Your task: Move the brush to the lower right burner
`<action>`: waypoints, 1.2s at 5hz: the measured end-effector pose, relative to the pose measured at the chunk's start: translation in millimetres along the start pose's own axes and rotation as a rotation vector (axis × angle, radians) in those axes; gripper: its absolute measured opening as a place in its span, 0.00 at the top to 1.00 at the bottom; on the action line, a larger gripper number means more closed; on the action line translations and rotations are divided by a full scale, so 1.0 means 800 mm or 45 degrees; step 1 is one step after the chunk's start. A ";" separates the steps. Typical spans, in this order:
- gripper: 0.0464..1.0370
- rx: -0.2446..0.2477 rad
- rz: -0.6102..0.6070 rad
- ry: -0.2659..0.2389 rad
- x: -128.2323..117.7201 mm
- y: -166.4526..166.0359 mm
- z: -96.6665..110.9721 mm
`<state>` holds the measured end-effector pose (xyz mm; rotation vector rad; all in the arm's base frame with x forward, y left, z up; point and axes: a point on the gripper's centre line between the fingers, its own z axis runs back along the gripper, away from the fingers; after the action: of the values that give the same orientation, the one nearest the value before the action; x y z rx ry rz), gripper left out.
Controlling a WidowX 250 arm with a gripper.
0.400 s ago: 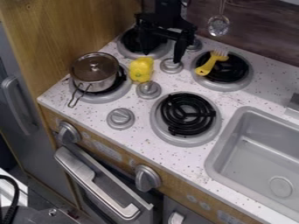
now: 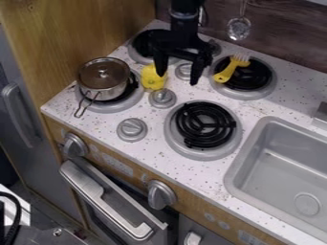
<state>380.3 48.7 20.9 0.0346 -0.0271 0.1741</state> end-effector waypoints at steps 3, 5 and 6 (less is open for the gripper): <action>0.04 -0.064 -0.075 -0.295 0.066 -0.049 -0.043; 0.04 -0.053 -0.074 -0.355 0.111 -0.055 -0.069; 0.04 -0.048 -0.079 -0.358 0.127 -0.056 -0.076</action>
<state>489.7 24.3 -38.4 0.0221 -0.3090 0.1052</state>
